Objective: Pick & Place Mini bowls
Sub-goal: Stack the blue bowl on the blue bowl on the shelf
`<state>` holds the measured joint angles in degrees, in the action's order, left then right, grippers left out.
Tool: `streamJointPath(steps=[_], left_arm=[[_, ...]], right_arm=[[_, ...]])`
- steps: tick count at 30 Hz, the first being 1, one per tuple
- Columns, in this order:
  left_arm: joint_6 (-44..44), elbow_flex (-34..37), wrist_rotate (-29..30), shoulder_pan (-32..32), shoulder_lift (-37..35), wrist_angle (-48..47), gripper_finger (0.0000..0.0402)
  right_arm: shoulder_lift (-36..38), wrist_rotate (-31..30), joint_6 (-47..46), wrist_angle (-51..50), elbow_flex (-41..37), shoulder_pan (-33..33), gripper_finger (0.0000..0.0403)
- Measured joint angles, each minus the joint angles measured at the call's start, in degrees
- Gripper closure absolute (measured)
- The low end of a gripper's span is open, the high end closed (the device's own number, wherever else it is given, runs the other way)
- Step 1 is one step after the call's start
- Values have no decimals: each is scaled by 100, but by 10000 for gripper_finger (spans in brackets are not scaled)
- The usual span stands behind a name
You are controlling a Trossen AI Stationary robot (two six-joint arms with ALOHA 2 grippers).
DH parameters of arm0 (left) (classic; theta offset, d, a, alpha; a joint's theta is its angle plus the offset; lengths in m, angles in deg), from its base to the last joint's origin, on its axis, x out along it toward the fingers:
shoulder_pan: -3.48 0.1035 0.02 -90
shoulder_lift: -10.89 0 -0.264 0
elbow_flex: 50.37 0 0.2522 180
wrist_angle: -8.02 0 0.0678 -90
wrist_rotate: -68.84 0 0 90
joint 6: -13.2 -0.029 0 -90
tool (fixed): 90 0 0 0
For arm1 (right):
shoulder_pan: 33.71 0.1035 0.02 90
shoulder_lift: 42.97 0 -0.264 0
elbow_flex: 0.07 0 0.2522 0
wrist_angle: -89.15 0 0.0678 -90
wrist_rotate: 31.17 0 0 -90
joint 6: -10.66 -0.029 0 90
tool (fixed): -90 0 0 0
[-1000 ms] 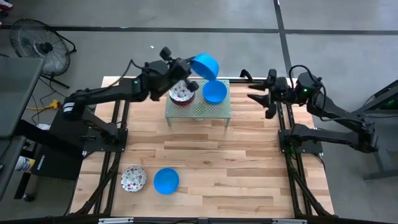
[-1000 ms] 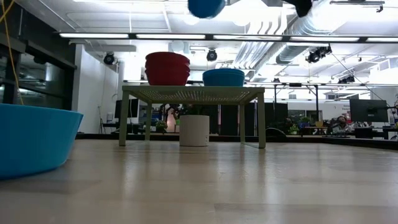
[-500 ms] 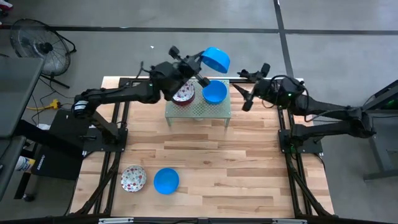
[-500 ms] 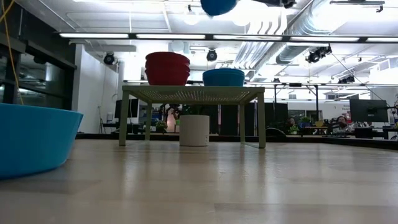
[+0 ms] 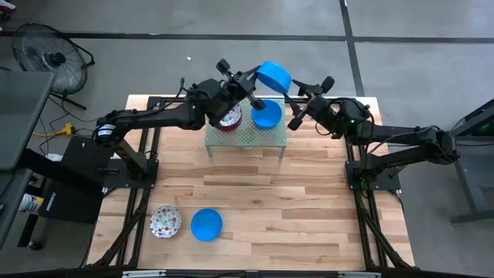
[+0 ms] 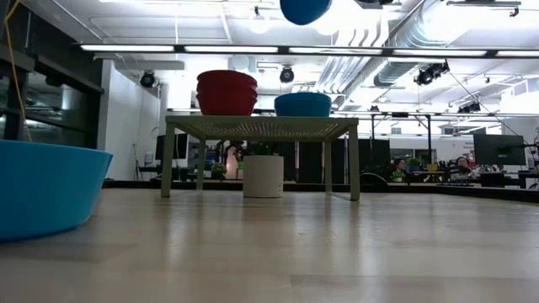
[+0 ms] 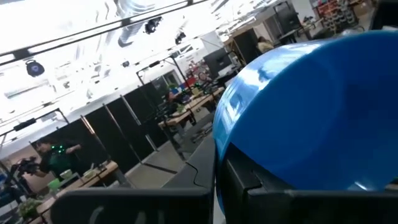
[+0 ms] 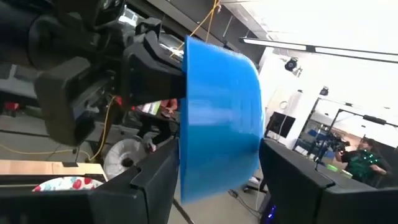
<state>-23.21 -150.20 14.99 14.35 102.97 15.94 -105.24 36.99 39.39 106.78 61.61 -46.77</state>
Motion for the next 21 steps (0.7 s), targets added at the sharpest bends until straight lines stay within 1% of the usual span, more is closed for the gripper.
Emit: streamJointPath(steps=[4,8,12,16,21], left_arm=[[-229,0,-66,9,2,82,401],[-241,0,-263,7,2,95,401],[-238,-2,-452,6,2,102,401],[-238,-4,-482,7,2,71,401],[-231,-7,-492,9,-5,-57,401]], right_arm=[[-51,123,-17,36,0,-3,192],[-81,-257,-18,115,2,3,192],[-85,-327,-18,231,0,2,201],[-85,-646,-19,230,0,4,226],[-85,-781,-66,244,0,4,285]])
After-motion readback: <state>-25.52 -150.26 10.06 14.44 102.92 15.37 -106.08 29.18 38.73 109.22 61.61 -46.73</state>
